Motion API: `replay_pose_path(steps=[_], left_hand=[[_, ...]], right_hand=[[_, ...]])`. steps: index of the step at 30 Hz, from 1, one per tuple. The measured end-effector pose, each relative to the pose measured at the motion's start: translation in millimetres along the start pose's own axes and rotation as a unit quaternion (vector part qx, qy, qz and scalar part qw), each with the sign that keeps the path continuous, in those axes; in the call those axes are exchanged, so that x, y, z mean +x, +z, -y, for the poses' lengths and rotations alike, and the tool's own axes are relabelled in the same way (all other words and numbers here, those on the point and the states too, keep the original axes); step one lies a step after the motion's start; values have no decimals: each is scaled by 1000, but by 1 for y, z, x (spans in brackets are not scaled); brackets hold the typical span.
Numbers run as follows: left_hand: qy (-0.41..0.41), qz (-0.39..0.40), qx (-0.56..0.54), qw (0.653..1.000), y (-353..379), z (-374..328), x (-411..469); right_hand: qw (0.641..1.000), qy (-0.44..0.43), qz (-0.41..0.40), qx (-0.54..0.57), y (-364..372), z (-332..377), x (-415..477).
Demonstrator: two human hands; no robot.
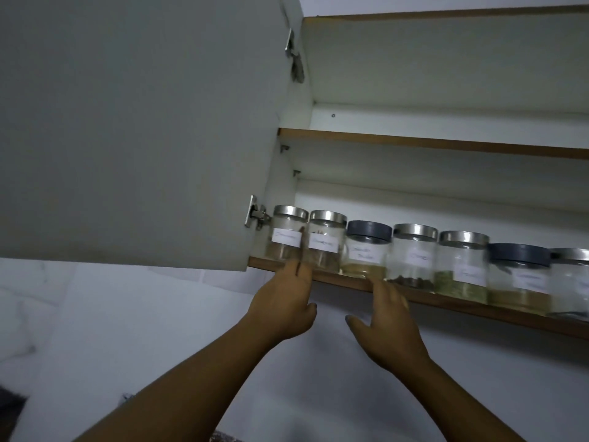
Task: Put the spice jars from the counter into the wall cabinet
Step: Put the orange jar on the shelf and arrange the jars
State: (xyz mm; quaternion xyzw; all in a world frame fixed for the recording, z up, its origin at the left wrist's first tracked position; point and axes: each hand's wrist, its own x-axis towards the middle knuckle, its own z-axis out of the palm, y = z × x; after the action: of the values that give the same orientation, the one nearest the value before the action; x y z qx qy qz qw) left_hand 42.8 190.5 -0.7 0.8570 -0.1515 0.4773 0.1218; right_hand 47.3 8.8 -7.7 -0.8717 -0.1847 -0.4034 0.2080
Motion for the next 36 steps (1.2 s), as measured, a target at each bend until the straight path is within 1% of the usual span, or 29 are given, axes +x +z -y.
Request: replay_pose_path(steps=[5, 7, 9, 15, 18, 22, 25, 27, 29, 30, 36], left_hand=[[9, -35, -37, 999, -4, 39, 18], [-2, -48, -61, 997, -4, 49, 27], [-13, -53, -62, 997, -3, 56, 36], [-57, -31, -44, 997, 1, 69, 60], [-55, -15, -25, 998, 6, 71, 72], [-35, -9, -25, 999, 4, 73, 94], [-29, 11, 12, 999, 0, 76, 112], [-35, 42, 44, 998, 0, 77, 121], [-55, 81, 57, 994, 0, 77, 127], [-61, 87, 54, 993, 0, 77, 129], [-67, 77, 25, 994, 4, 80, 130]], right_hand=[[999, -21, -28, -2, 21, 28, 28], [998, -27, -53, 6, 26, 36, 41], [997, -33, -76, 10, 30, 42, 53], [993, -9, -121, -14, 38, 60, 79], [990, 24, -133, -38, 35, 65, 93], [991, 47, -96, -83, 26, 69, 111], [994, 39, -44, -94, 24, 73, 123], [994, 43, -21, -102, 24, 75, 129], [992, 54, -15, -111, 26, 75, 133], [992, 57, -14, -115, 27, 75, 135], [989, 56, -4, -138, 32, 72, 144]])
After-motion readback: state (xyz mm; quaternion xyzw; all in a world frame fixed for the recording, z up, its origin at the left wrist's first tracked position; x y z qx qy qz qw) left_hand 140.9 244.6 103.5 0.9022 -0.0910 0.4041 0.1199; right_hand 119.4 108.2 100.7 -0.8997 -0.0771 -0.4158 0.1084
